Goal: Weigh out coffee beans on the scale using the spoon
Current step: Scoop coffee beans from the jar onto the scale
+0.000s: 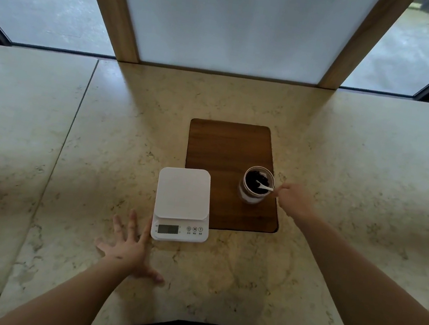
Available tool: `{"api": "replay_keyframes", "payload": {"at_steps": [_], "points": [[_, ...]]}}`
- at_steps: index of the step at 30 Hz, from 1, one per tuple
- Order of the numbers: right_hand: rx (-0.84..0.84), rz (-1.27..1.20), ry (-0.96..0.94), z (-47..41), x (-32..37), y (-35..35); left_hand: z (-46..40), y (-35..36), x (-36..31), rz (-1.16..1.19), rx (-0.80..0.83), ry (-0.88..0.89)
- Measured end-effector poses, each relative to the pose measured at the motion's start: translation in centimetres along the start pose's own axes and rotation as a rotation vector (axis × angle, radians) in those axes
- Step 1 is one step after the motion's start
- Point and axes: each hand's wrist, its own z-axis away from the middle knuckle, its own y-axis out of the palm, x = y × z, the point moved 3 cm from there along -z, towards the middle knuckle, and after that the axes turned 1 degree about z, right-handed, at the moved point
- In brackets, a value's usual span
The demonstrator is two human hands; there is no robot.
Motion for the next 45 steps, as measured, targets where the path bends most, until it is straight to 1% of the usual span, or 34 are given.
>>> {"api": "replay_keyframes", "payload": {"at_steps": [12,15,21,31,45], "points": [[0.084,-0.159,0.075,0.7,-0.2,0.5,0.3,-0.2,0.0,0.018,0.032,-0.009],[0.126,-0.247,0.09,0.8,-0.3,0.6,0.8,-0.4,-0.2,0.018,0.029,-0.002],[0.088,-0.298,0.123,1.1,-0.5,0.8,0.7,-0.2,0.0,0.007,0.017,-0.011],[0.162,-0.499,0.205,1.9,-1.3,1.7,0.2,-0.1,0.1,0.019,0.015,-0.016],[0.193,-0.622,0.303,2.3,-1.7,2.4,-0.9,0.4,0.5,0.029,0.003,-0.038]]}}
